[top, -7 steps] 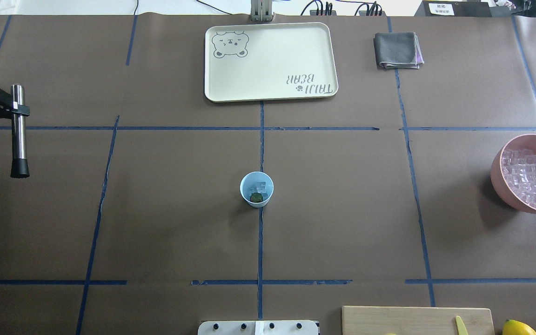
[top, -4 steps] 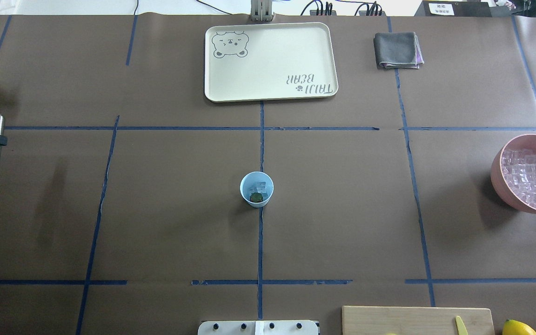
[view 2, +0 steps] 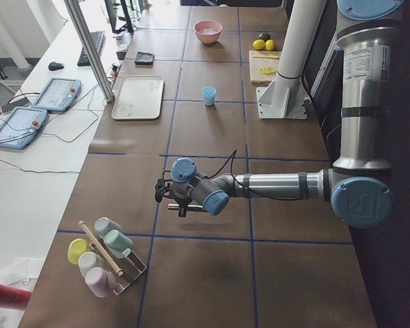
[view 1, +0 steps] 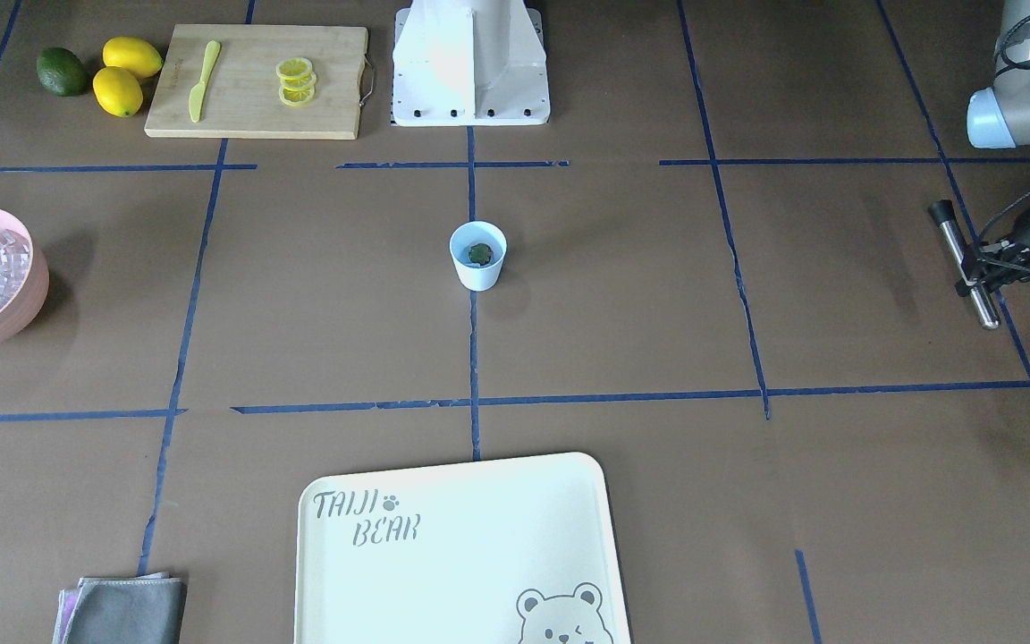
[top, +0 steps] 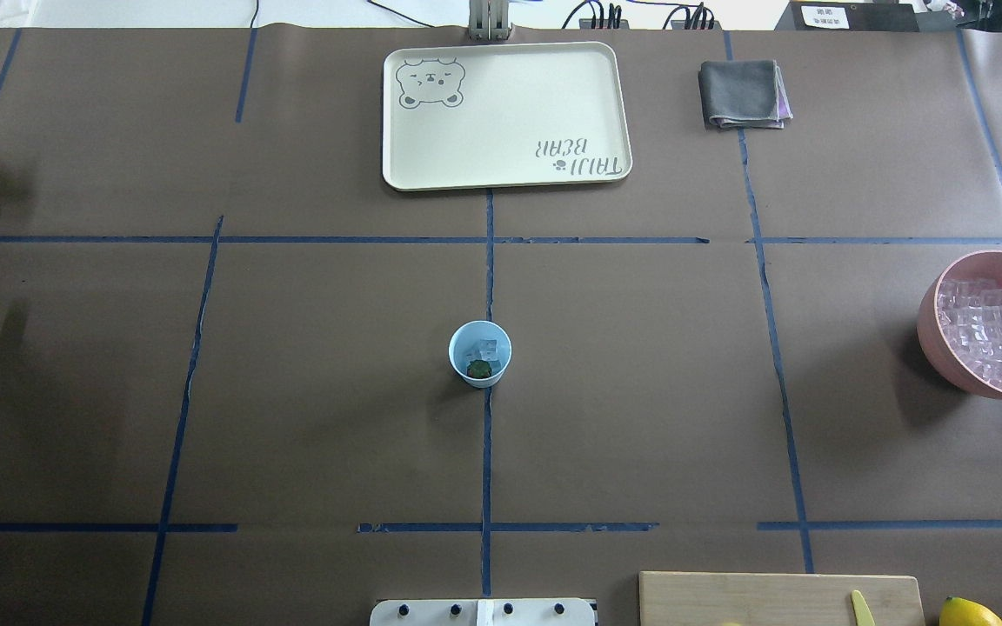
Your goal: Mash ice and strawberries in cup
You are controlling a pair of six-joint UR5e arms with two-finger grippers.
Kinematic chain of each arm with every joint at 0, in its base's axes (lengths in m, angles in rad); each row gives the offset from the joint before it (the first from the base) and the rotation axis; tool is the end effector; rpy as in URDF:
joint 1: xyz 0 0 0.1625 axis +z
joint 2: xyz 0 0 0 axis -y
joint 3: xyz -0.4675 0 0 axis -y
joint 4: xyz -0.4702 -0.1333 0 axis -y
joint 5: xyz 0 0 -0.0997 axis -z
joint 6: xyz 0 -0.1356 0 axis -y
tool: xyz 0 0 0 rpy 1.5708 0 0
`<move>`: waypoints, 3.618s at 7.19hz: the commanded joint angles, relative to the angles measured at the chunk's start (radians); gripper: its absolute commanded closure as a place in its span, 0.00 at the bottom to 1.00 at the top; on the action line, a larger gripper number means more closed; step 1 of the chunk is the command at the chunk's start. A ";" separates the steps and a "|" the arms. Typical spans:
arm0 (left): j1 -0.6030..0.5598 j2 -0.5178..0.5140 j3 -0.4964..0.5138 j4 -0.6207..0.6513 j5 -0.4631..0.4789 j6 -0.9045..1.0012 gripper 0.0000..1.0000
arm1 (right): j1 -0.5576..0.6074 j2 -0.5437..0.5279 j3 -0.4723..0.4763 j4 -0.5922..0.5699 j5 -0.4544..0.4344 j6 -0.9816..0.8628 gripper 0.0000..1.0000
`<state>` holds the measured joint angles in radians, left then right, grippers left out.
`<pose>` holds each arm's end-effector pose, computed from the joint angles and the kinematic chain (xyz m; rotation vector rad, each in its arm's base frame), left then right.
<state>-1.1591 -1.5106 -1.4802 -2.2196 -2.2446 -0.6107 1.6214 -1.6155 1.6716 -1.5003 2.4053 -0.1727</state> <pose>0.1855 -0.5464 0.7453 0.0948 0.8086 -0.0202 0.0611 -0.5566 0.6809 0.2115 -0.8158 -0.1676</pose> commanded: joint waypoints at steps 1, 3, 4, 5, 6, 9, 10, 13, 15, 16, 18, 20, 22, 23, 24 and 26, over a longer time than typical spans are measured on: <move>0.019 -0.002 0.015 0.012 0.028 0.009 1.00 | 0.000 0.003 -0.004 0.000 0.000 0.001 0.01; 0.038 0.000 0.015 0.012 0.046 0.009 0.97 | 0.000 0.005 -0.004 0.000 0.000 0.001 0.01; 0.044 0.000 0.015 0.012 0.046 0.009 0.82 | 0.000 0.005 -0.004 0.000 0.000 0.001 0.01; 0.056 0.000 0.017 0.012 0.046 0.008 0.35 | 0.000 0.005 -0.004 0.000 0.000 0.001 0.01; 0.062 0.001 0.020 0.008 0.068 0.009 0.00 | 0.000 0.005 -0.004 0.000 0.000 -0.001 0.01; 0.056 -0.002 0.000 0.012 0.042 0.012 0.00 | 0.000 0.003 0.006 0.000 0.000 -0.001 0.01; 0.052 -0.002 -0.015 0.015 -0.004 0.046 0.00 | 0.000 0.003 0.007 0.000 0.000 0.001 0.01; -0.138 -0.005 -0.153 0.368 -0.107 0.396 0.00 | 0.000 0.002 0.000 0.000 0.000 0.004 0.00; -0.330 -0.061 -0.207 0.710 -0.099 0.721 0.00 | 0.000 0.003 -0.006 -0.014 0.006 0.009 0.01; -0.394 -0.063 -0.198 0.728 -0.104 0.753 0.00 | 0.000 0.003 -0.009 -0.017 0.011 0.010 0.01; -0.450 -0.008 -0.190 0.721 -0.109 0.753 0.00 | 0.000 0.005 -0.026 -0.017 0.012 0.012 0.00; -0.455 0.015 -0.176 0.715 -0.110 0.750 0.00 | 0.000 0.005 -0.038 -0.017 0.040 0.012 0.01; -0.455 0.016 -0.173 0.715 -0.147 0.746 0.00 | 0.000 0.003 -0.047 -0.018 0.060 0.013 0.01; -0.453 0.016 -0.169 0.715 -0.153 0.741 0.00 | 0.000 0.003 -0.059 -0.017 0.084 0.013 0.01; -0.452 0.016 -0.164 0.715 -0.153 0.740 0.00 | 0.000 0.003 -0.061 -0.018 0.086 0.012 0.01; -0.452 0.015 -0.164 0.713 -0.153 0.740 0.00 | 0.003 0.005 -0.059 -0.059 0.094 0.012 0.01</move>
<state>-1.6110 -1.4951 -1.6446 -1.5059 -2.3969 0.1293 1.6223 -1.6119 1.6098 -1.5307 2.4922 -0.1602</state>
